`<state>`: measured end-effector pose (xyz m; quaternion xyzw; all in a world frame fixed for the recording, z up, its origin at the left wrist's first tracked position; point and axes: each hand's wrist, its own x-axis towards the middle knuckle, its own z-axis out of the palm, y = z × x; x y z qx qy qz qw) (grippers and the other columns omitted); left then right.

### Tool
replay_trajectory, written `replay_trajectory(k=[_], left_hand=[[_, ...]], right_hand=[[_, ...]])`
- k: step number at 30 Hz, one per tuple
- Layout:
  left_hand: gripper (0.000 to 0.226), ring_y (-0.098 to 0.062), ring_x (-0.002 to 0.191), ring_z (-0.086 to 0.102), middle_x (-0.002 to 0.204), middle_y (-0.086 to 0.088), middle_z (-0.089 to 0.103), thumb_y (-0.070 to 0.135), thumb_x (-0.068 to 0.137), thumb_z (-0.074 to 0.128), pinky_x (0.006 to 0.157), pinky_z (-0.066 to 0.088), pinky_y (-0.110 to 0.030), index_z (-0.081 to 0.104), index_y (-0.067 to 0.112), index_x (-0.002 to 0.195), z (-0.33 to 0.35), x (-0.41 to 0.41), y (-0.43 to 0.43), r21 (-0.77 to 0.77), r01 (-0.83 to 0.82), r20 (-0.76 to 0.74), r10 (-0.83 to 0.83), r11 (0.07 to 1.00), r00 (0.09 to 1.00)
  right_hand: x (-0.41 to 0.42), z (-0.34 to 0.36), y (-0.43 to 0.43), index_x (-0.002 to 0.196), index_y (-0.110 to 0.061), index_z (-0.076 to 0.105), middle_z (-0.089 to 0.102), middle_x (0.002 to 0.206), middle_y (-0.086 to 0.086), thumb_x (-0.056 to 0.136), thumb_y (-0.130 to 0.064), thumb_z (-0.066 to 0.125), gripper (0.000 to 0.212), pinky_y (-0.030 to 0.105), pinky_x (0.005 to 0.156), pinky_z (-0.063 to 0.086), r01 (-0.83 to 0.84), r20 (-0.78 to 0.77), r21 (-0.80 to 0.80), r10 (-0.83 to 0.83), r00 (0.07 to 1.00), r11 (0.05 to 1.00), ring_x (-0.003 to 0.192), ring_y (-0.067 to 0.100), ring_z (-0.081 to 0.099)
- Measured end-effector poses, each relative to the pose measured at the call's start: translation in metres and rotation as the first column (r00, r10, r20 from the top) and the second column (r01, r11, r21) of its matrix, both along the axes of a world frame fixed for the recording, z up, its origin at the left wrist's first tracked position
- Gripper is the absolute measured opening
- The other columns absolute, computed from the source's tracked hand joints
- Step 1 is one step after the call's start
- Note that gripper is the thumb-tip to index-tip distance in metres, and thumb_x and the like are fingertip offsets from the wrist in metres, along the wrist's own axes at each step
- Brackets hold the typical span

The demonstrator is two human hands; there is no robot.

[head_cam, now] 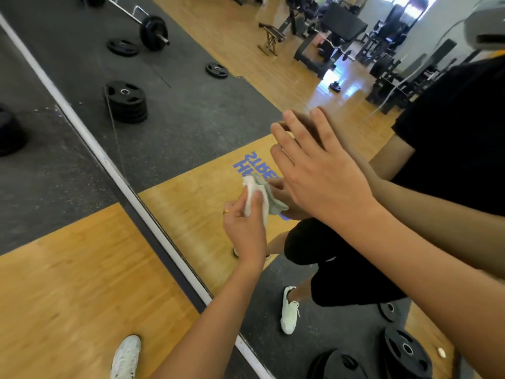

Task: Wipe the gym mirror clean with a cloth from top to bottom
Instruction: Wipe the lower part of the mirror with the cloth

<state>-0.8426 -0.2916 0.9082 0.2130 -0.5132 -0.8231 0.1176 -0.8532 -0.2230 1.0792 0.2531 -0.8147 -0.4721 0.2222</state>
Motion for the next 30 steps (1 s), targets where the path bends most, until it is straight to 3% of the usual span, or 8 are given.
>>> replay_trajectory(k=[3, 8, 14, 18, 20, 23, 27, 30], left_hand=[[0.031, -0.011, 0.092, 0.067, 0.103, -0.005, 0.063, 0.031, 0.095, 0.074, 0.085, 0.056, -0.025, 0.075, 0.022, 0.124, 0.002, 0.006, 0.005, -0.025, 0.007, -0.037, -0.008, 1.0, 0.999], [0.03, 0.001, 0.099, 0.067, 0.112, 0.002, 0.072, 0.028, 0.097, 0.071, 0.096, 0.057, -0.037, 0.075, 0.015, 0.124, -0.021, -0.014, -0.011, 0.027, -0.075, 0.116, 0.072, 0.997, 0.991], [0.026, -0.006, 0.085, 0.061, 0.095, -0.009, 0.059, 0.02, 0.094, 0.075, 0.084, 0.056, -0.028, 0.073, 0.031, 0.119, -0.005, -0.006, 0.005, -0.069, -0.022, -0.128, 0.013, 0.997, 0.992], [0.029, -0.002, 0.092, 0.066, 0.101, 0.011, 0.066, 0.023, 0.098, 0.07, 0.094, 0.056, -0.039, 0.073, 0.018, 0.127, -0.04, -0.01, -0.005, -0.006, -0.056, 0.089, 0.057, 0.998, 0.994], [0.03, 0.003, 0.089, 0.065, 0.1, 0.007, 0.064, 0.024, 0.098, 0.07, 0.088, 0.056, -0.034, 0.072, 0.017, 0.128, -0.049, -0.01, -0.014, 0.001, -0.024, 0.127, 0.024, 1.0, 0.992], [0.03, 0.002, 0.081, 0.059, 0.096, -0.008, 0.057, 0.024, 0.097, 0.072, 0.078, 0.051, -0.024, 0.074, 0.015, 0.125, -0.032, 0.0, -0.008, -0.03, 0.049, -0.009, -0.05, 0.998, 0.999], [0.03, -0.006, 0.085, 0.057, 0.097, -0.012, 0.054, 0.011, 0.094, 0.074, 0.08, 0.051, -0.025, 0.075, 0.014, 0.123, -0.019, 0.023, 0.014, -0.145, 0.067, -0.188, -0.094, 0.987, 0.978], [0.036, -0.004, 0.085, 0.056, 0.097, -0.011, 0.053, 0.006, 0.092, 0.074, 0.083, 0.05, -0.026, 0.071, 0.017, 0.127, -0.05, 0.026, 0.016, -0.198, 0.093, -0.108, -0.116, 0.976, 0.987]], right_hand=[[-0.001, 0.0, 0.0, 0.139, -0.003, 0.044, 0.034, 0.163, 0.018, 0.109, -0.038, 0.031, 0.048, 0.062, 0.124, 0.003, -0.003, 0.011, -0.018, 0.004, 1.0, 1.0, 0.154, 0.042, 0.021], [0.001, 0.001, 0.001, 0.14, -0.004, 0.044, 0.032, 0.163, 0.018, 0.104, -0.024, 0.006, 0.056, 0.063, 0.124, 0.004, -0.007, 0.005, 0.003, 0.007, 1.0, 1.0, 0.154, 0.042, 0.02], [-0.001, 0.0, 0.0, 0.135, -0.005, 0.051, 0.039, 0.16, 0.017, 0.107, -0.025, 0.023, 0.045, 0.062, 0.124, 0.01, -0.035, 0.016, -0.049, 0.036, 0.999, 0.998, 0.153, 0.04, 0.026], [0.0, 0.0, 0.0, 0.134, -0.004, 0.05, 0.038, 0.161, 0.017, 0.104, -0.02, 0.01, 0.052, 0.062, 0.124, 0.011, -0.034, 0.014, -0.036, 0.034, 0.999, 0.999, 0.153, 0.04, 0.027], [0.001, 0.001, 0.0, 0.134, -0.003, 0.05, 0.037, 0.161, 0.017, 0.104, -0.02, 0.009, 0.054, 0.062, 0.124, 0.012, -0.022, 0.013, -0.034, 0.023, 1.0, 0.999, 0.153, 0.04, 0.026], [0.0, 0.001, 0.0, 0.135, -0.003, 0.048, 0.035, 0.162, 0.018, 0.105, -0.023, 0.007, 0.055, 0.063, 0.125, 0.01, -0.009, 0.008, -0.038, 0.01, 1.0, 0.999, 0.154, 0.041, 0.024], [-0.001, 0.0, 0.0, 0.134, -0.004, 0.049, 0.037, 0.161, 0.017, 0.106, -0.023, 0.026, 0.041, 0.062, 0.124, 0.01, -0.026, 0.001, -0.04, 0.026, 1.0, 0.999, 0.153, 0.041, 0.026], [-0.002, 0.002, -0.001, 0.132, -0.004, 0.05, 0.038, 0.161, 0.017, 0.106, -0.019, 0.019, 0.043, 0.062, 0.124, 0.012, -0.033, 0.0, -0.049, 0.033, 0.999, 0.998, 0.153, 0.04, 0.027]])
